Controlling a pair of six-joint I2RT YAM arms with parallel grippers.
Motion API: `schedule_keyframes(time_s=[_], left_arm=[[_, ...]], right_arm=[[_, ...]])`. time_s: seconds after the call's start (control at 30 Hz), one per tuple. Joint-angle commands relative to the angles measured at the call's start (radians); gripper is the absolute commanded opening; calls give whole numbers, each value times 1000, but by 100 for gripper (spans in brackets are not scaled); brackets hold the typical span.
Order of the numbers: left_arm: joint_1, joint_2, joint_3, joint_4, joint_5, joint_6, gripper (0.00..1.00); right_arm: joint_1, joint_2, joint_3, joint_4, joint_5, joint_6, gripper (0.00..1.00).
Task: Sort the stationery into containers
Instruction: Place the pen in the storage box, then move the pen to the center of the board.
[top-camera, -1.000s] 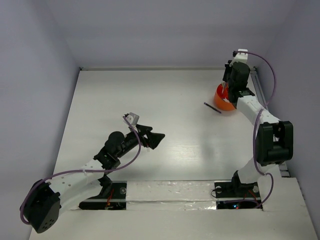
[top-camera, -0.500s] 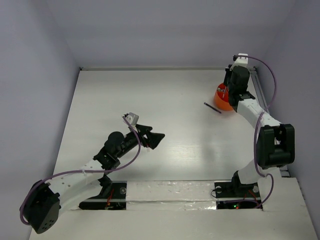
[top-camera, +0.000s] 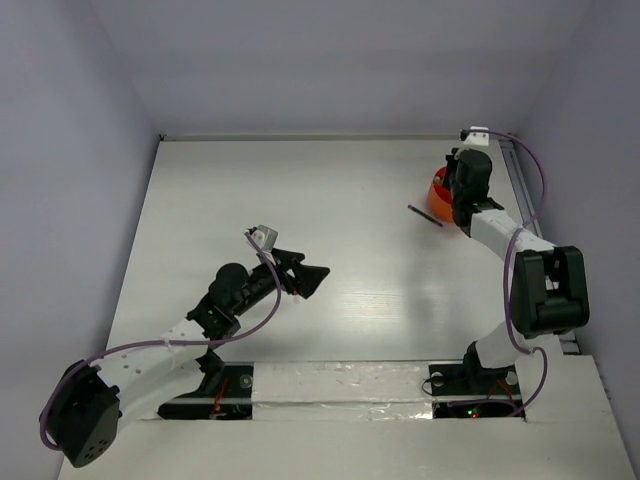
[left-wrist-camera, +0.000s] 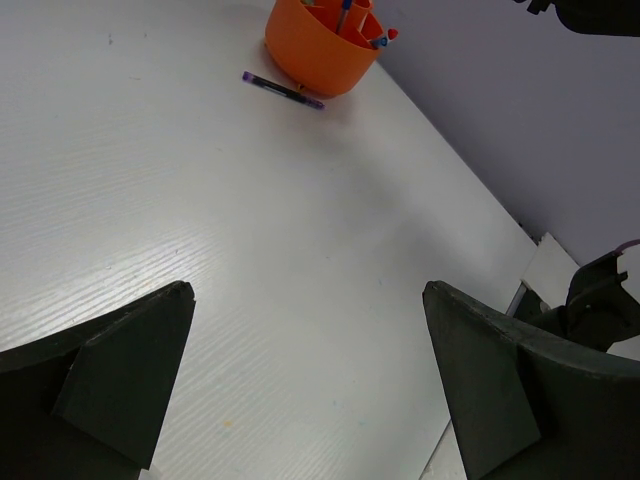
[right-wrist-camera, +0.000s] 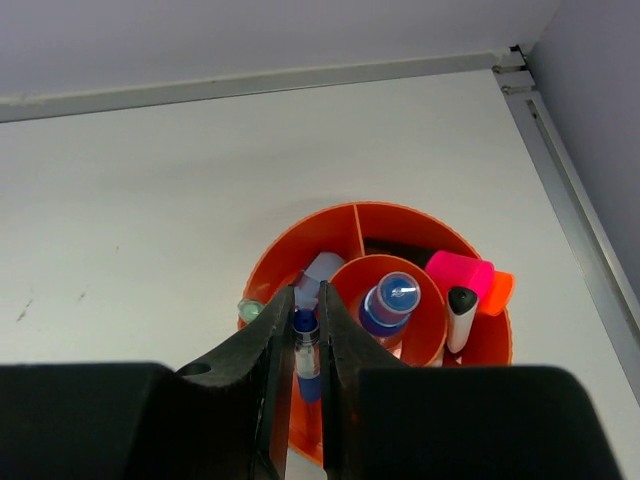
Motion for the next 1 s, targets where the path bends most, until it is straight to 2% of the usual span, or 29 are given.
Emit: schedule_keyframes(time_s=[0.0, 0.13, 0.23, 0.33, 0.4, 0.47, 0.5, 0.53, 0.57, 0.63, 0.7, 0.8, 0.9, 0.93, 0.97], left_arm=[[3, -13, -6, 59, 13, 5, 97], [3, -4, -6, 60, 10, 4, 98], [3, 1, -6, 60, 8, 4, 98], [3, 6, -5, 64, 8, 4, 98], [3, 9, -5, 64, 8, 2, 98], [3, 9, -3, 64, 8, 4, 98], [3, 9, -5, 64, 8, 4, 98], [3, 7, -5, 62, 7, 4, 98], [3, 6, -5, 62, 7, 4, 98], [3, 4, -6, 62, 7, 4, 98], [3, 4, -6, 57, 2, 4, 98], [3, 0, -8, 53, -7, 5, 98], [3, -11, -9, 48, -16, 5, 99], [3, -14, -8, 47, -19, 5, 99], [3, -16, -8, 45, -21, 7, 99]], right_arm=[[40, -15, 32, 55, -21, -23, 13], [54, -4, 70, 2, -15, -40, 42], [54, -20, 94, -49, 14, -25, 59], [54, -53, 128, -109, 26, 22, 66], [54, -82, 127, -139, 5, 56, 66], [63, -128, 105, -181, -49, 75, 52], [63, -139, 98, -198, -120, 87, 45], [72, -149, 87, -230, -170, 90, 20], [72, -152, 81, -248, -220, 90, 10], [84, -132, 85, -326, -374, 92, 4], [113, -81, 126, -411, -437, 76, 5], [161, -12, 171, -509, -373, 35, 10], [179, 40, 191, -546, -247, -11, 23], [190, 73, 200, -549, -224, -11, 35], [190, 89, 205, -546, -207, -16, 41]])
